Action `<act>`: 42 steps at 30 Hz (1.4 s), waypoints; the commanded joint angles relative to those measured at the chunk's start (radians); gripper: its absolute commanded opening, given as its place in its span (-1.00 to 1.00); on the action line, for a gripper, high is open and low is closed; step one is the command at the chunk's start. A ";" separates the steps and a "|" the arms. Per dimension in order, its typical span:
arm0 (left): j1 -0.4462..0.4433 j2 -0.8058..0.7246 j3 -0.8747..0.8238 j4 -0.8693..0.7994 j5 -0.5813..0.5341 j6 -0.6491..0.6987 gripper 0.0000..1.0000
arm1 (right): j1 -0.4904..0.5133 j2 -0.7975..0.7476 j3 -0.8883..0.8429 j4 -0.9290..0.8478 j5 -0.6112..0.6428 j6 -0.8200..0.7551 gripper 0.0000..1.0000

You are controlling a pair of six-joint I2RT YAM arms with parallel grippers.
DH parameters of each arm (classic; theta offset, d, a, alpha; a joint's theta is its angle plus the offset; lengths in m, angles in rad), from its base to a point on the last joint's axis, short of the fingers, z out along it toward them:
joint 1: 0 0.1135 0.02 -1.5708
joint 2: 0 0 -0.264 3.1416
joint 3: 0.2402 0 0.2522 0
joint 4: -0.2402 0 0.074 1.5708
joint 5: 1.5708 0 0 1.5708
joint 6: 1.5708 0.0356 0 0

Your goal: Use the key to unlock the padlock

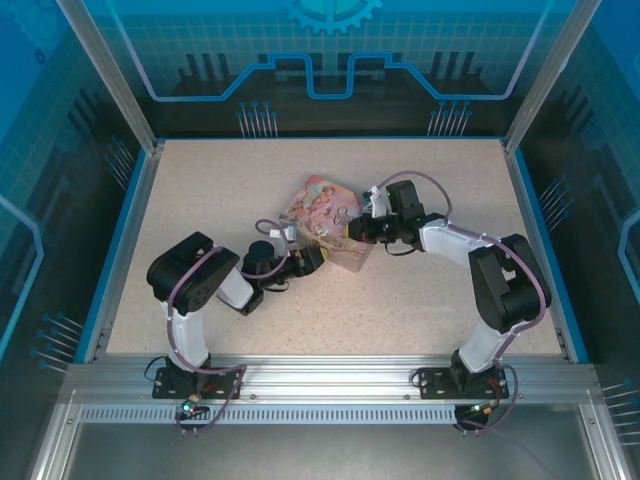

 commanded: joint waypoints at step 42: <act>-0.028 -0.039 0.056 -0.190 -0.138 0.003 0.21 | -0.004 0.033 -0.013 -0.067 0.036 -0.021 -1.00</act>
